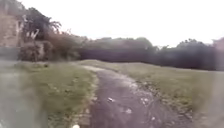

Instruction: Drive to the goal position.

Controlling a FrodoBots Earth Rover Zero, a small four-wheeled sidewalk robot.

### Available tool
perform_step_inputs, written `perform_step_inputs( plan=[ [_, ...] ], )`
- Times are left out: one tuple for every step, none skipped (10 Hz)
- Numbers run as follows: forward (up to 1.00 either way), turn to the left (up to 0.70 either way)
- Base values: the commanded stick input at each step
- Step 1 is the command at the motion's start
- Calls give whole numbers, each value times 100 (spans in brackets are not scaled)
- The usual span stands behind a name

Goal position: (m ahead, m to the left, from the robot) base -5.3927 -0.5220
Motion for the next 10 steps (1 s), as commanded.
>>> perform_step_inputs(
  plan=[
    [85, 0],
    [85, 0],
    [85, 0],
    [85, 0],
    [85, 0],
    [85, 0],
    [85, 0],
    [85, 0],
    [85, 0],
    [85, 0]
  ],
)
